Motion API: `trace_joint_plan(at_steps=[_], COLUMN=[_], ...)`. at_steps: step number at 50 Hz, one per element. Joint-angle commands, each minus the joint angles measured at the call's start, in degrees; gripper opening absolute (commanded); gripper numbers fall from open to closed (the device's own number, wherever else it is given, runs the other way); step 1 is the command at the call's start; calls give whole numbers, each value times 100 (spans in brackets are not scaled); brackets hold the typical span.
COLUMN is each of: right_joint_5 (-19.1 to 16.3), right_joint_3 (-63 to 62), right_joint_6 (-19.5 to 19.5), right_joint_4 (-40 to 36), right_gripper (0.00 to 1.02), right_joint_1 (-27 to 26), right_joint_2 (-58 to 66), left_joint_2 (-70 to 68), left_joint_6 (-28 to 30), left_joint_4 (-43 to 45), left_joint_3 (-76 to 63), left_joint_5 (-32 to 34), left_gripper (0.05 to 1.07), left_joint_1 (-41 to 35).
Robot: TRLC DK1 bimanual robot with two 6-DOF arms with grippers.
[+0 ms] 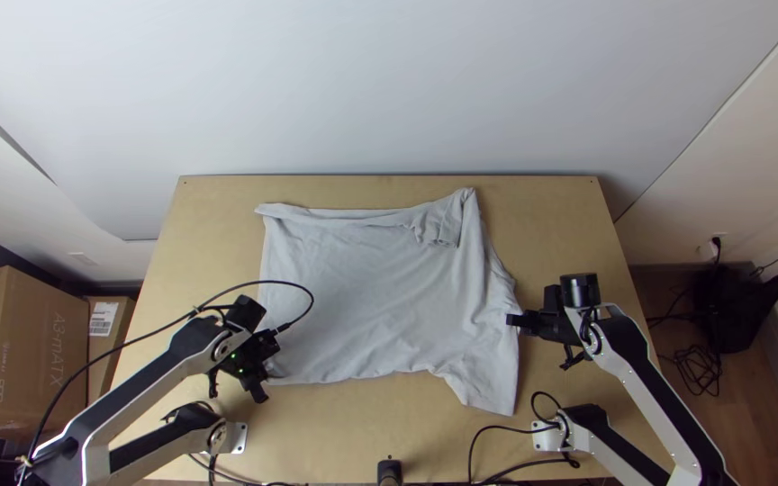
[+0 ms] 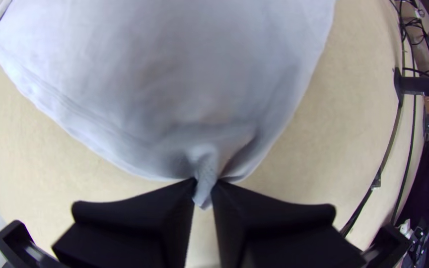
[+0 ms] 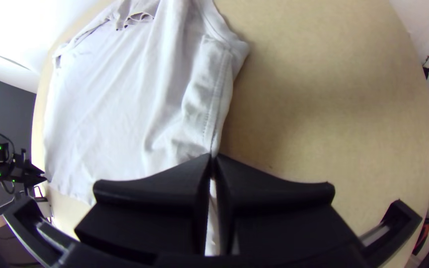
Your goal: Fold the t-shirt
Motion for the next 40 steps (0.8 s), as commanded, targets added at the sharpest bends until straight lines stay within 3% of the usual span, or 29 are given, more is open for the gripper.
trace_joint_plan(at_steps=[1,10,19,25,33,40], right_joint_5=[65,145,153,145,109,118], right_joint_3=[178,196,372,310,169,363], right_joint_6=[-126,-240,-434,-820,-706,-442], right_joint_4=[-49,-58,-32,355,1208,1972], right_gripper=[3,3,3,3,3,3], right_joint_1=[-110,-189,-409,-708,-875,-875], right_joint_2=[11,2,20,-51,-262,-183], left_joint_2=[-120,-524,-603,-1016,-1350,-1350], left_joint_6=[2,169,-710,-1184,-2142,-2934], left_joint_4=[460,723,1479,1945,2446,3132], left_joint_3=[-482,71,695,731,300,186], left_joint_5=[196,601,601,425,64,-938], left_gripper=[8,8,8,8,8,8], left_joint_1=[42,1510,2380,2459,2310,2072])
